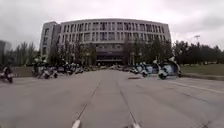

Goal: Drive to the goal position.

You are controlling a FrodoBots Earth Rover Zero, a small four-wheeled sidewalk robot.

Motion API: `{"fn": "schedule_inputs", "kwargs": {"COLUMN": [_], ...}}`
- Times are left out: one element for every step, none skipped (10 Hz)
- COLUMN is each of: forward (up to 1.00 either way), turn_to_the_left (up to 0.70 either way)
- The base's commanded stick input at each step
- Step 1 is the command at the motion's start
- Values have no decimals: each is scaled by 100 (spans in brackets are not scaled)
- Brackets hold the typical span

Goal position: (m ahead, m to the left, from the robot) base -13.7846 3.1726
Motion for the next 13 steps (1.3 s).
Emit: {"fn": "schedule_inputs", "kwargs": {"forward": [100,100,100,100,100,100,100,100,100,100,100,100,100], "turn_to_the_left": [0,0,0,0,0,0,0,0,0,0,0,0,0]}}
